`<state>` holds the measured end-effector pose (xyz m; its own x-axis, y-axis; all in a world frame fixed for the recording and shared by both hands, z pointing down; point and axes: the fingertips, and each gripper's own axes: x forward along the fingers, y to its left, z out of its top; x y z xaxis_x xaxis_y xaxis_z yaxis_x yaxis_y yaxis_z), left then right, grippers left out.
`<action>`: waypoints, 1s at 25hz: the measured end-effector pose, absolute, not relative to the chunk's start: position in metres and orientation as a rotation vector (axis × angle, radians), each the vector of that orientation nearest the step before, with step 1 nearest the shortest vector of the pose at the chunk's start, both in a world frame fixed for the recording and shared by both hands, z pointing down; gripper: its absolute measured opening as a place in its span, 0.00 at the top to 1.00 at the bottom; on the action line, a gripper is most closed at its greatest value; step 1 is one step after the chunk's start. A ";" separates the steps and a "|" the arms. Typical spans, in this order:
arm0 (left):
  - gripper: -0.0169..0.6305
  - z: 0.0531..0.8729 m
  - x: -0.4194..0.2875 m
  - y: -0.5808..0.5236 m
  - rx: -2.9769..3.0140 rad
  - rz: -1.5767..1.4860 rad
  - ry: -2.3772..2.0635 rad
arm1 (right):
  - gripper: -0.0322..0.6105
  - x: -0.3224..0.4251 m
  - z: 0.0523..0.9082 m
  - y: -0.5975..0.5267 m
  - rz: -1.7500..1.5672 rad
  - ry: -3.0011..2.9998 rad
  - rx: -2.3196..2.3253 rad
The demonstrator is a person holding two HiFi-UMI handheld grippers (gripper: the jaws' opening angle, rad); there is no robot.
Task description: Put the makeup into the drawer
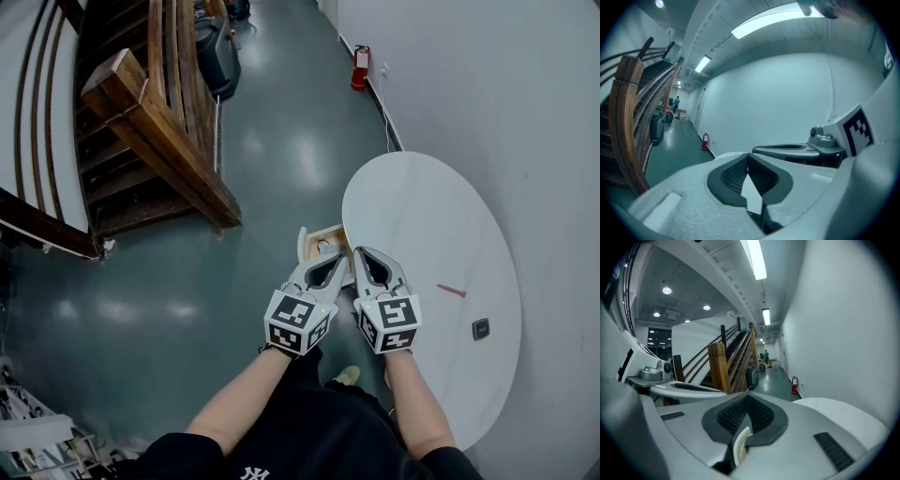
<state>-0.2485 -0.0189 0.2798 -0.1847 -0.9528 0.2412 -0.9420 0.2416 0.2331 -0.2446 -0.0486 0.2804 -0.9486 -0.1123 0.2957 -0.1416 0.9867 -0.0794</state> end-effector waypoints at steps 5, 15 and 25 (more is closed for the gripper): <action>0.96 0.253 -0.245 -0.016 1.768 -0.061 -2.228 | 0.93 -0.242 0.251 -0.046 0.094 -2.883 0.174; 0.96 0.207 -0.235 -0.007 1.797 -0.086 -2.292 | 0.93 -0.232 0.210 -0.034 0.039 -2.942 0.151; 0.96 0.198 -0.222 -0.005 1.803 -0.084 -2.317 | 0.93 -0.217 0.202 -0.036 0.033 -2.966 0.149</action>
